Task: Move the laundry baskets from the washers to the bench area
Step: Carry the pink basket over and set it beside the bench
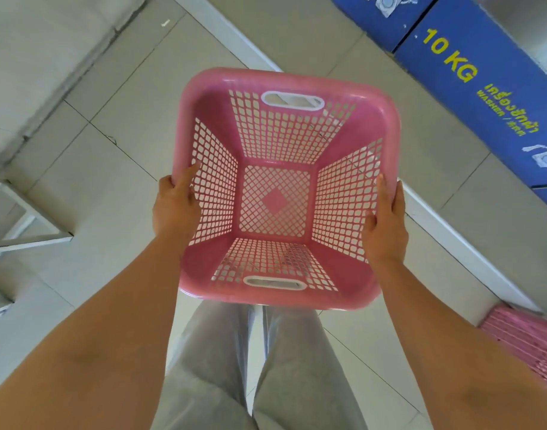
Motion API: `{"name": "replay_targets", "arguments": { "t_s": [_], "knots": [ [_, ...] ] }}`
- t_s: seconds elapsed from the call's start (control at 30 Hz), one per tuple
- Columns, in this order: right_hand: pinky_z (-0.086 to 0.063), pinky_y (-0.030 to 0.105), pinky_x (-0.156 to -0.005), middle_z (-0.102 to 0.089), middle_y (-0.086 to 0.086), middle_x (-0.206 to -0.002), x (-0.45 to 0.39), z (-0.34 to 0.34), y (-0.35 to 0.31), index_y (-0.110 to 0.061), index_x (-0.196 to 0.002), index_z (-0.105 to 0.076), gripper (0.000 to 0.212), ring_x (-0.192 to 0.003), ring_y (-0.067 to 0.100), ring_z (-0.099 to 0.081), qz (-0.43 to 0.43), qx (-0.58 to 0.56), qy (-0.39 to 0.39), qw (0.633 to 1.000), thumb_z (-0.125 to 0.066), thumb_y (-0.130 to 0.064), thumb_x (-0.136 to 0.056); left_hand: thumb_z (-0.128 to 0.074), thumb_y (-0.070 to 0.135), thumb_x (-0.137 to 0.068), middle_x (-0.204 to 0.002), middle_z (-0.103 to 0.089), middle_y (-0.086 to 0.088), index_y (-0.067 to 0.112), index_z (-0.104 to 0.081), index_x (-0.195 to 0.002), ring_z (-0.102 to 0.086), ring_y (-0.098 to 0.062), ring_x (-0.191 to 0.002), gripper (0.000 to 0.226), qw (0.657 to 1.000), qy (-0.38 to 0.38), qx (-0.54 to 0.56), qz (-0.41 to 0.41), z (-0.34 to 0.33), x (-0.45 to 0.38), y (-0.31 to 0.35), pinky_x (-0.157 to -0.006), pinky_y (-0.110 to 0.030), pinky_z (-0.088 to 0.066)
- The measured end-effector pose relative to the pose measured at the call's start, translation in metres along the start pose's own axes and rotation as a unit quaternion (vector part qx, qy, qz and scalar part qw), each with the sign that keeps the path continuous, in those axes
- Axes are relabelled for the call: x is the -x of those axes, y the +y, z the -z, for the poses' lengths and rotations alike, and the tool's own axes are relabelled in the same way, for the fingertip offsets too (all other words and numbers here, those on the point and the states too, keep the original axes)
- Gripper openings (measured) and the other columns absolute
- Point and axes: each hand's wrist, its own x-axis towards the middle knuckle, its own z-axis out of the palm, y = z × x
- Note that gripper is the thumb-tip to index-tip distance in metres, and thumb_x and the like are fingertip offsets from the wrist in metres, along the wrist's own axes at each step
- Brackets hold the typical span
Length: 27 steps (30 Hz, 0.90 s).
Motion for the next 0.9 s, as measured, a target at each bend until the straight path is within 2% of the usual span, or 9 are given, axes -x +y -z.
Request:
{"name": "replay_targets", "arguments": {
  "t_s": [0.1, 0.2, 0.43, 0.67, 0.77, 0.83, 0.9],
  "knots": [
    [-0.049, 0.027, -0.069, -0.004, -0.001, -0.162, 0.020, 0.025, -0.032, -0.044, -0.150, -0.001, 0.072, -0.111, 0.030, -0.059, 0.027, 0.004, -0.012, 1.000, -0.042, -0.016, -0.098, -0.040, 0.014, -0.094, -0.126, -0.047, -0.013, 0.040, -0.041, -0.139, -0.059, -0.037, -0.095, 0.052, 1.000, 0.022, 0.012, 0.003, 0.044, 0.022, -0.014, -0.080, -0.045, -0.053],
    [-0.046, 0.026, -0.064, -0.003, -0.001, -0.163, 0.036, 0.049, -0.067, -0.046, -0.150, 0.000, 0.073, -0.100, 0.029, -0.064, 0.065, 0.002, -0.028, 0.998, -0.042, -0.016, -0.098, -0.041, 0.014, -0.092, -0.125, -0.048, -0.013, 0.040, -0.042, -0.138, -0.059, -0.038, -0.093, 0.053, 0.999, 0.040, 0.025, 0.006, 0.091, 0.044, -0.033, -0.078, -0.046, -0.052],
    [-0.041, 0.026, -0.065, -0.009, -0.003, -0.162, 0.059, 0.079, -0.154, -0.048, -0.149, -0.008, 0.074, -0.113, 0.030, -0.059, 0.172, 0.020, -0.053, 0.983, -0.047, -0.015, -0.095, -0.038, 0.022, -0.095, -0.121, -0.049, -0.012, 0.047, -0.037, -0.137, -0.059, -0.038, -0.094, 0.049, 0.990, 0.102, 0.036, 0.089, 0.171, 0.098, -0.085, -0.075, -0.043, -0.049],
    [-0.037, 0.023, -0.067, -0.017, 0.004, -0.160, 0.065, 0.084, -0.224, -0.041, -0.150, -0.015, 0.073, -0.111, 0.031, -0.059, 0.315, 0.040, -0.087, 0.944, -0.050, -0.014, -0.092, -0.039, 0.026, -0.096, -0.129, -0.048, -0.012, 0.050, -0.035, -0.138, -0.058, -0.037, -0.100, 0.048, 0.961, 0.171, 0.099, 0.192, 0.197, 0.157, -0.132, -0.085, -0.046, -0.050],
    [-0.038, 0.021, -0.066, -0.015, 0.002, -0.161, 0.071, 0.080, -0.254, -0.044, -0.150, -0.015, 0.074, -0.114, 0.030, -0.058, 0.365, 0.038, -0.114, 0.923, -0.050, -0.013, -0.093, -0.040, 0.026, -0.096, -0.120, -0.049, -0.010, 0.053, -0.035, -0.137, -0.057, -0.031, -0.090, 0.049, 0.942, 0.203, 0.137, 0.229, 0.196, 0.184, -0.154, -0.079, -0.041, -0.052],
    [-0.033, 0.012, -0.056, -0.015, 0.001, -0.161, 0.077, 0.074, -0.273, -0.047, -0.149, -0.013, 0.074, -0.109, 0.027, -0.061, 0.393, 0.040, -0.138, 0.908, -0.049, -0.014, -0.094, -0.040, 0.026, -0.097, -0.118, -0.049, -0.009, 0.054, -0.035, -0.136, -0.055, -0.027, -0.083, 0.048, 0.929, 0.224, 0.156, 0.250, 0.195, 0.202, -0.170, -0.072, -0.036, -0.051],
    [-0.027, 0.006, -0.052, -0.014, -0.001, -0.161, 0.088, 0.067, -0.293, -0.049, -0.149, -0.010, 0.074, -0.101, 0.022, -0.062, 0.413, 0.046, -0.160, 0.895, -0.049, -0.015, -0.096, -0.040, 0.026, -0.097, -0.118, -0.048, -0.008, 0.054, -0.035, -0.135, -0.053, -0.023, -0.080, 0.048, 0.915, 0.243, 0.169, 0.276, 0.194, 0.220, -0.187, -0.069, -0.034, -0.049]
  ]
}}
